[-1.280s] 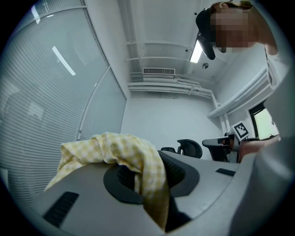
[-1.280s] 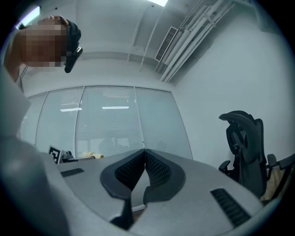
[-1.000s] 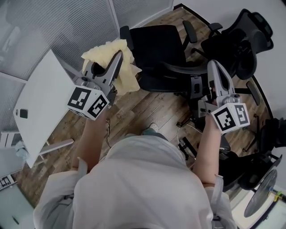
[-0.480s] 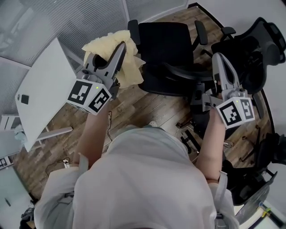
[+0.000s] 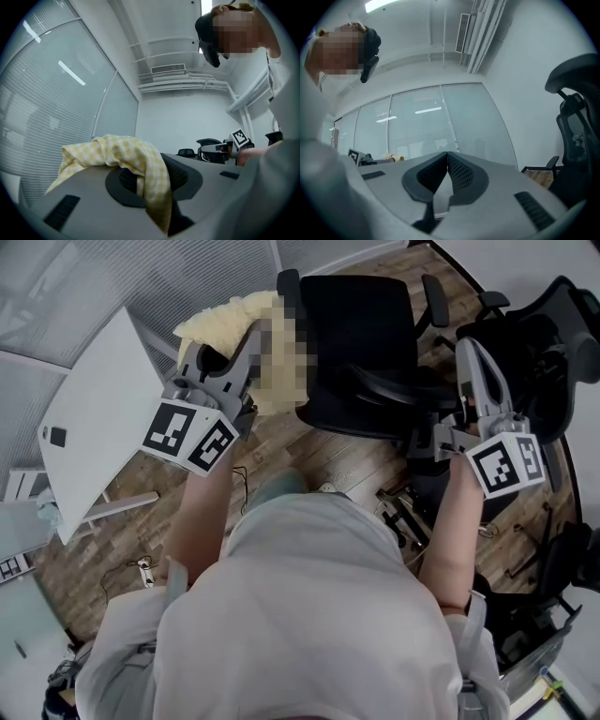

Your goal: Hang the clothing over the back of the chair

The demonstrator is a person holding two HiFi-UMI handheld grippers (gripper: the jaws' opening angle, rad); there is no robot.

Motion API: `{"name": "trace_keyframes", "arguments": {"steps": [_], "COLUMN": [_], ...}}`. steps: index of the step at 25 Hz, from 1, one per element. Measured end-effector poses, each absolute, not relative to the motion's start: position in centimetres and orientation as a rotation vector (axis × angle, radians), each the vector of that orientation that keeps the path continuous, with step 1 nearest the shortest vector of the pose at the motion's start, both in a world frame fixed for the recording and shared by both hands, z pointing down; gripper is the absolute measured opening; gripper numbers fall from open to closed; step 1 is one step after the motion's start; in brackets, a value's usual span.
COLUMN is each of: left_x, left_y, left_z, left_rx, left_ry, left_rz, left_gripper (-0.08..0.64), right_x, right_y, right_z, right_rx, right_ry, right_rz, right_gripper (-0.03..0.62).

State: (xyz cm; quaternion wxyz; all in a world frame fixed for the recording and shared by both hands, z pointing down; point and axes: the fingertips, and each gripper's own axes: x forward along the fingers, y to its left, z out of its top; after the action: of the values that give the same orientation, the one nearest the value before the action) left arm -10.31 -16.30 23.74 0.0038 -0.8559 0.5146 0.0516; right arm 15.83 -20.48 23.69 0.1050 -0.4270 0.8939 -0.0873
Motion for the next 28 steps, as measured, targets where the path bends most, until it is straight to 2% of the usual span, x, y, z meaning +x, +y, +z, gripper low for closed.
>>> {"name": "trace_keyframes", "arguments": {"steps": [28], "left_x": [-10.2], "left_y": [-26.8], "left_z": [24.8], "left_rx": [-2.893], "left_ry": [1.278], "left_rz": [0.182], "left_gripper": [0.092], "right_x": [14.1], "right_y": [-26.3], "right_z": [24.1], "right_rx": [-1.489], "right_ry": [2.515], "right_rz": [-0.242], "right_gripper": [0.021]}}
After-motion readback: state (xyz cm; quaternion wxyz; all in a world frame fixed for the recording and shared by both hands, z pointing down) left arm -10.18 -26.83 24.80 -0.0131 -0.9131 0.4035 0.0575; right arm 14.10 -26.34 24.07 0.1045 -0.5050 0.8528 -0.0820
